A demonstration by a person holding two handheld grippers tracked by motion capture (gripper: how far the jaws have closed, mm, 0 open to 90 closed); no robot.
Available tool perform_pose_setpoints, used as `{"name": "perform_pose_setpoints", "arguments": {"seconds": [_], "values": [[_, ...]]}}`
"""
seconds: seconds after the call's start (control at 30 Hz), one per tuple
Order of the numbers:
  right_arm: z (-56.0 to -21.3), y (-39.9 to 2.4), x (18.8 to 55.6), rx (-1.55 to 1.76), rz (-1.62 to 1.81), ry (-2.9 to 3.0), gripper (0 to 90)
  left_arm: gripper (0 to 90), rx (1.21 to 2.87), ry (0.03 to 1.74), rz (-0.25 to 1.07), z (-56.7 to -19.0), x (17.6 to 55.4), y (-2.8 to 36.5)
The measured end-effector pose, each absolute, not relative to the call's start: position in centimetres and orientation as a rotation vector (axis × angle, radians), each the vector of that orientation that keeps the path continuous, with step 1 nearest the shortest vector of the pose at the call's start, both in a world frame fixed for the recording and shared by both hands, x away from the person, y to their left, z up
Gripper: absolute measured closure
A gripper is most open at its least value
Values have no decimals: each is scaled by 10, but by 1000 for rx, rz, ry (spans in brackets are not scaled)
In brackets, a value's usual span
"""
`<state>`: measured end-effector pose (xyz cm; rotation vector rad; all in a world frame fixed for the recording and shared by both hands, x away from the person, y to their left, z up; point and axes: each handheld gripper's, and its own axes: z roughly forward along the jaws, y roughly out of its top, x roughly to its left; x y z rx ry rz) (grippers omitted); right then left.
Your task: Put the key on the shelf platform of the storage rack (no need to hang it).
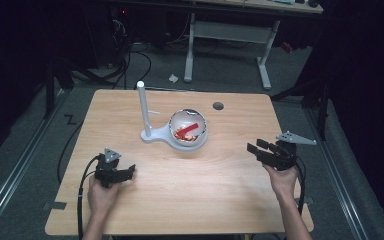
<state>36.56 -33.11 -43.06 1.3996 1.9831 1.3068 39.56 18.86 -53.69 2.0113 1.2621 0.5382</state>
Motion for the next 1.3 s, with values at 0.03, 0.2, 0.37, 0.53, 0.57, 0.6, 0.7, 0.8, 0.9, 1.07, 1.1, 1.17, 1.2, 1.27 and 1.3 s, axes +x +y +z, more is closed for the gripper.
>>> {"name": "perform_pose_setpoints", "arguments": {"seconds": [0.03,0.2,0.37,0.53,0.57,0.6,0.7,0.8,0.9,1.07,1.1,1.17,1.2,1.27,1.3], "values": [[-431,-331,366,1400,1307,1983,486,233,2011,1262,538,-537,396,189],[-446,-333,363,1437,1310,1983,483,233,2011,1262,538,-537,396,189],[-455,-335,360,1462,1315,1979,483,233,2012,1262,538,-537,396,189],[-462,-335,358,1475,1312,1976,482,233,2012,1262,538,-537,396,189],[-464,-335,357,1477,1308,1976,481,233,2012,1262,538,-537,396,189],[-466,-335,357,1483,1308,1976,479,233,2011,1262,538,-537,396,189],[-472,-335,356,1492,1295,1976,474,233,2011,1262,538,-537,396,189],[-476,-335,356,1500,1287,1973,472,233,2012,1262,538,-537,396,189],[-482,-334,355,1509,1265,1977,468,234,2012,1262,538,-537,396,189],[-493,-332,353,1521,1232,1984,455,233,2011,1262,538,-537,396,189],[-495,-331,353,1518,1218,1987,453,233,2011,1262,538,-537,396,189],[-499,-330,353,1527,1207,1990,449,234,2011,1262,538,-537,396,189],[-500,-330,352,1531,1204,1989,448,233,2012,1262,538,-537,396,189],[-503,-329,352,1519,1193,1991,444,233,2012,1262,538,-537,396,189],[-504,-328,352,1526,1180,1988,442,233,2012,1262,538,-537,396,189]]}}
